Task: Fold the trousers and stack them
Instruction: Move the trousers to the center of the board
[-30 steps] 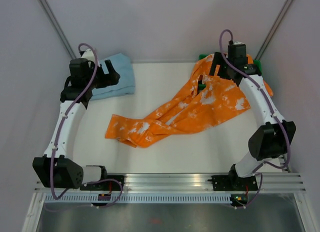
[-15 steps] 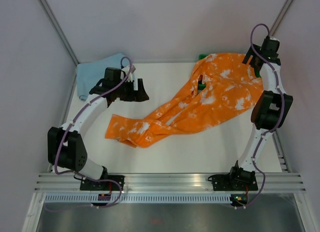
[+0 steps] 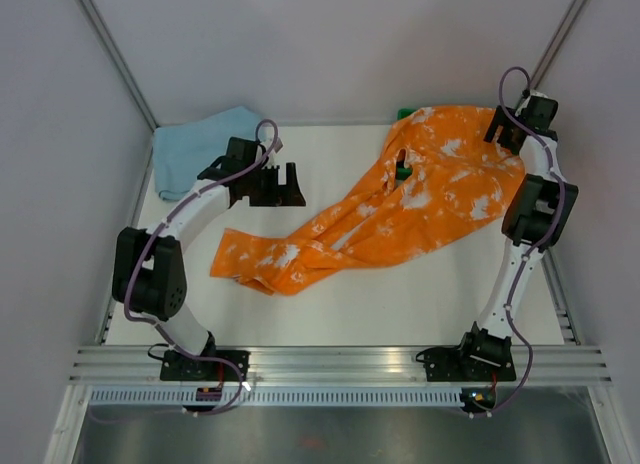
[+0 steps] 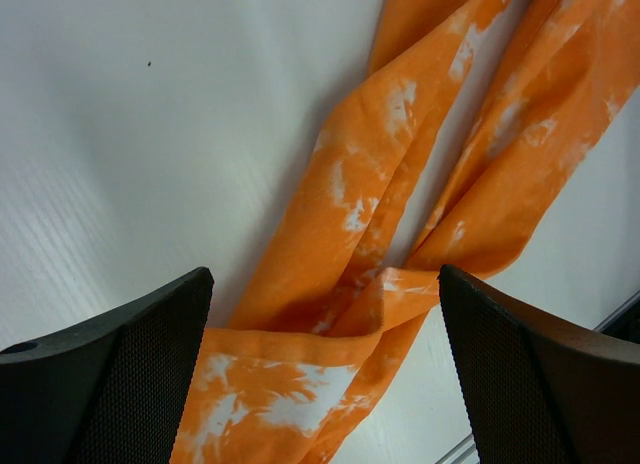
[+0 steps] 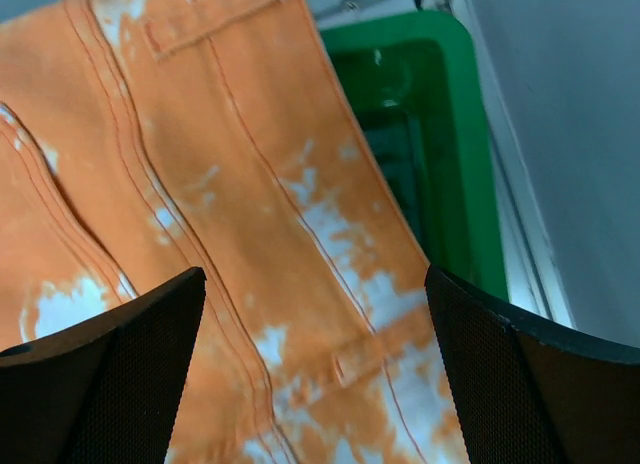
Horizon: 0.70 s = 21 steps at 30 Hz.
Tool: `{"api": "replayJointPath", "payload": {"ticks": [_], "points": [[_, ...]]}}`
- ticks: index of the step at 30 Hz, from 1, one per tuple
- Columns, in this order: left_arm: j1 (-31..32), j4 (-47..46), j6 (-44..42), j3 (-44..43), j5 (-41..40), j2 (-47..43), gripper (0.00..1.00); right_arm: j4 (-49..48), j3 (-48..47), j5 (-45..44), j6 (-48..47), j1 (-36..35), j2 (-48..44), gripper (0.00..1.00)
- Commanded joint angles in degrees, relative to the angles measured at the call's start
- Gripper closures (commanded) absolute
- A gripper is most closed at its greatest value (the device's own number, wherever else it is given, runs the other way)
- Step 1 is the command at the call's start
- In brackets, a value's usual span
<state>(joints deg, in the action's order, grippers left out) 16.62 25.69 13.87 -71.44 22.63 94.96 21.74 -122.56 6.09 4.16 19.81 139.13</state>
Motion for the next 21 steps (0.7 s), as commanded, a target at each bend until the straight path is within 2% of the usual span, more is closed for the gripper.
{"api": "replayJointPath", "payload": {"ticks": [1,5,8,16,18,20,21], "points": [[1.0,-0.6,1.6,-5.2,1.0,2.8,0.01,-8.2,-4.7,5.2,-0.6,-0.2,3.8,0.02],[2.0,1.5,1.3,-9.1,0.3,6.0,0.01,-10.2,-10.3,3.1,0.0,-0.2,9.0,0.02],[3.1,2.9,1.6,-13.2,-0.2,8.3,0.01,-12.1,-11.1,1.0,0.3,-0.2,11.2,0.02],[4.3,4.3,2.8,-18.6,0.0,12.2,0.01,-15.5,-12.9,4.0,1.8,-0.2,14.9,0.04],[4.4,4.9,2.9,-19.2,0.1,12.9,0.01,-16.4,-13.1,7.4,2.8,-0.2,15.3,0.15],[4.5,5.1,2.7,-19.2,0.0,13.0,0.01,-17.1,-13.1,9.4,3.5,-0.3,15.2,0.58],[4.4,5.2,2.6,-19.3,-0.2,13.0,0.01,-17.6,-13.1,9.9,4.4,-0.3,15.1,0.75]]}}
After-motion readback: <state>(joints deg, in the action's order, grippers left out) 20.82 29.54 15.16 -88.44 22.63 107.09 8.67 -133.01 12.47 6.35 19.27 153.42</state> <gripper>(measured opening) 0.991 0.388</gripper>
